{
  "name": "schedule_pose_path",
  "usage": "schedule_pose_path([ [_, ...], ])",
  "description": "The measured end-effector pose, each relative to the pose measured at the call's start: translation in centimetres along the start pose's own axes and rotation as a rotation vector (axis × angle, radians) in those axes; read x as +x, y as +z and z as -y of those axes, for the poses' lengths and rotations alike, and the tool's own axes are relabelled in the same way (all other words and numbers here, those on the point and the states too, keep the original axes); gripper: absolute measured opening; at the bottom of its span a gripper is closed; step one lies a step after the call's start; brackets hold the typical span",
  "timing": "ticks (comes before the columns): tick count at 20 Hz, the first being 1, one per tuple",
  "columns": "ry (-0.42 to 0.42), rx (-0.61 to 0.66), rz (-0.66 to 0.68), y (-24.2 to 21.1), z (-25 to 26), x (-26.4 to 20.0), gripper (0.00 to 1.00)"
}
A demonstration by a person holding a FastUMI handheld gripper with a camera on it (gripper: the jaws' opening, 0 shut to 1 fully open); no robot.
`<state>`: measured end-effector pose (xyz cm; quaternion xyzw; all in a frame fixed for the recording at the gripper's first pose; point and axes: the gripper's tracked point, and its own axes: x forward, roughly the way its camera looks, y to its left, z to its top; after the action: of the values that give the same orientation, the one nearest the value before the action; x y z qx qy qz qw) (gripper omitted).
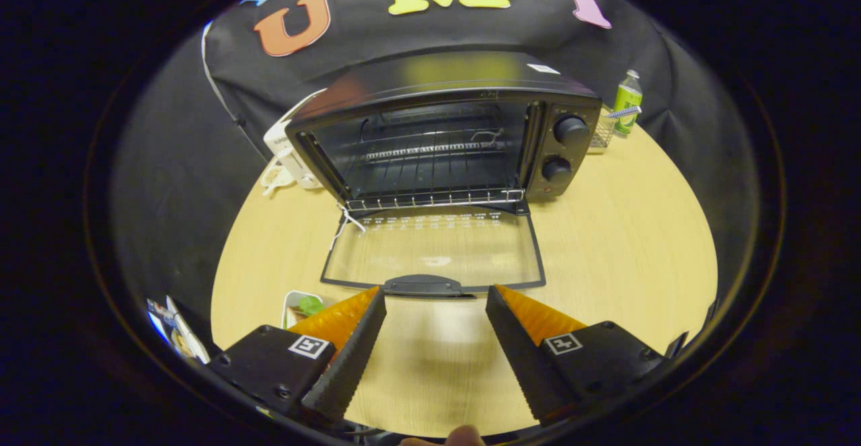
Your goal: Open the toaster oven, put the food inside, and close the toaster oven door.
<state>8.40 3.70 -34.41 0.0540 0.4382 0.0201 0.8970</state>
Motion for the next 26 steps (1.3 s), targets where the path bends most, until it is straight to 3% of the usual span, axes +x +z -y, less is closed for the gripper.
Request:
schedule_pose_path([
  [7,0.202,0.008,-0.06,-0.9,-2.3,-4.9,1.0],
  [20,0.447,0.137,-0.393,-8.2,-9.9,-0.7,0.96],
  [23,0.464,0.153,-0.453,-9.4,-11.2,0.5,0.88],
  [26,0.497,0.192,-0.506,-10.1,-12.3,0.8,0.64],
])
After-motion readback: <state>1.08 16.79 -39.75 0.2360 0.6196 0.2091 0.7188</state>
